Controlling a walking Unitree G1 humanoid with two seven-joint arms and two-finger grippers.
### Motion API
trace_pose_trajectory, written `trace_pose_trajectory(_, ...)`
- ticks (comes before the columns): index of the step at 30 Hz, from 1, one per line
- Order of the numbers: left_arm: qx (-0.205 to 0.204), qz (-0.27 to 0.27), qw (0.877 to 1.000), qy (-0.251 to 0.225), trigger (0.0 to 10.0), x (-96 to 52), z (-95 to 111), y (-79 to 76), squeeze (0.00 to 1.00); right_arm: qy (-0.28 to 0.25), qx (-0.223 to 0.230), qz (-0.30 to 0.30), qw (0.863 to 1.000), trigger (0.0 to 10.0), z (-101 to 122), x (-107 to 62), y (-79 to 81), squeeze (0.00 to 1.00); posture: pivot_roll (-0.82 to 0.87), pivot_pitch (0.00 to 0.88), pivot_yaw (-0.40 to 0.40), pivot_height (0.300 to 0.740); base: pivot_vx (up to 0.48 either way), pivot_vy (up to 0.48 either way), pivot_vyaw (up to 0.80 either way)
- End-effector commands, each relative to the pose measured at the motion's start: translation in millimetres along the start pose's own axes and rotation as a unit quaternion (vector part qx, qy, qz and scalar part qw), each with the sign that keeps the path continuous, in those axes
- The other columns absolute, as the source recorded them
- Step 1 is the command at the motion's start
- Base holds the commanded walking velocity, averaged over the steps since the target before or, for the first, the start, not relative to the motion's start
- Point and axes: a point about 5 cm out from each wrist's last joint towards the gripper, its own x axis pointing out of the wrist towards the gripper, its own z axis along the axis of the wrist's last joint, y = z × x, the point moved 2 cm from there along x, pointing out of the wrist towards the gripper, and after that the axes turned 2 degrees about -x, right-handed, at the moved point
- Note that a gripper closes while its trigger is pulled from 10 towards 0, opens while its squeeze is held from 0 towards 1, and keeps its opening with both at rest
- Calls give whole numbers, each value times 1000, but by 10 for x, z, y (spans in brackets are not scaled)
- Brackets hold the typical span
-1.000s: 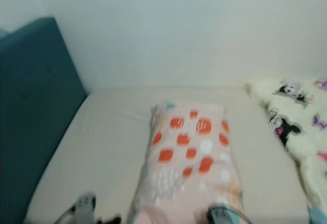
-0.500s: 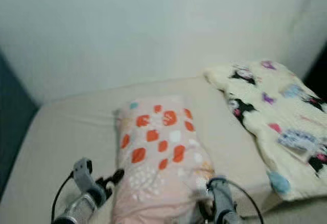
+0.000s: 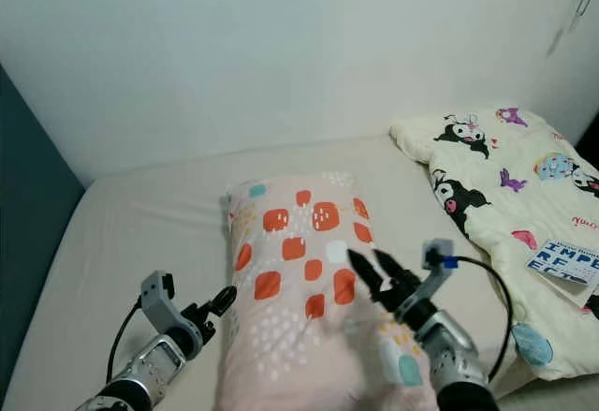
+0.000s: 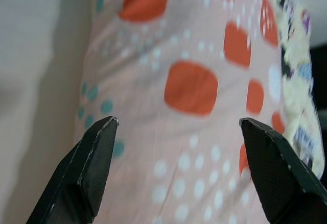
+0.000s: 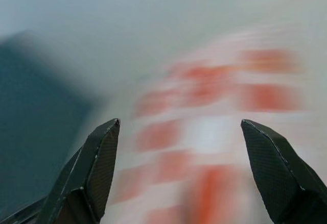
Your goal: Clean up the room
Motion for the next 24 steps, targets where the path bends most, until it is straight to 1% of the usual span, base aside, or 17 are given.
trace_pose_trajectory(1,6,4,999,31,10000,-49,-156,49,0,0,6,-71,997,10000,-52,-132,-215,0,-94,47,19,740,0,0,0)
trace_pose_trajectory(2,9,-2,999,41,10000,-53,-199,34,0,-4,5,-87,996,10000,-27,-166,-276,0,-98,47,21,740,0,0,-425)
trace_pose_trajectory(6,11,-16,998,56,10000,-57,-259,4,0,-5,16,-98,995,10000,-7,-212,-338,0,-106,47,24,740,0,0,-678)
trace_pose_trajectory(7,11,-16,998,56,10000,-57,-259,4,0,-5,16,-98,995,10000,-7,-212,-338,0,-106,47,24,740,0,0,-763)
trace_pose_trajectory(8,17,-42,996,72,10000,-41,-313,-77,0,-6,15,-93,996,10000,10,-265,-355,0,-121,46,32,740,0,0,-706)
trace_pose_trajectory(9,17,-42,996,72,10000,-41,-313,-77,0,-6,15,-93,996,10000,10,-265,-355,0,-121,46,32,740,0,0,-706)
trace_pose_trajectory(10,20,-51,996,75,10000,-32,-323,-109,0,-6,13,-90,996,10000,13,-276,-353,0,-121,46,32,740,0,0,-706)
trace_pose_trajectory(11,25,-56,995,76,10000,-15,-325,-146,0,-9,16,-87,996,10000,5,-279,-338,0,-122,47,33,740,0,0,0)
trace_pose_trajectory(12,25,-56,995,76,10000,-15,-325,-146,0,-9,16,-87,996,10000,5,-279,-338,0,-122,47,33,740,0,0,0)
trace_pose_trajectory(15,41,-45,996,68,10000,35,-280,-197,0,5,-2,-71,997,10000,-119,-222,-226,0,-126,55,35,740,0,0,0)
trace_pose_trajectory(16,41,-45,996,68,10000,35,-280,-197,0,5,-2,-71,997,10000,-119,-222,-226,0,-126,55,35,740,0,0,0)
trace_pose_trajectory(18,62,-17,996,56,10000,56,-231,-178,0,20,-11,-45,999,10000,-238,-181,-96,0,-127,64,37,740,0,0,0)
trace_pose_trajectory(19,66,-11,997,48,10000,69,-205,-185,0,28,-16,-25,999,10000,-309,-169,-7,0,-129,76,41,740,0,0,0)
trace_pose_trajectory(20,66,-11,997,48,10000,69,-205,-185,0,28,-16,-25,999,10000,-309,-169,-7,0,-129,76,41,740,0,0,0)
trace_pose_trajectory(21,67,-9,997,43,10000,76,-189,-193,0,32,-18,-12,999,10000,-354,-164,54,0,-129,76,41,740,0,0,0)
trace_pose_trajectory(22,67,-9,997,43,10000,76,-189,-193,0,32,-18,-12,999,10000,-354,-164,54,0,-129,76,41,740,0,0,0)
trace_pose_trajectory(24,83,10,996,10,10000,119,-61,-224,0,55,-20,31,998,10000,-552,-180,273,0,-133,108,52,740,0,0,0)
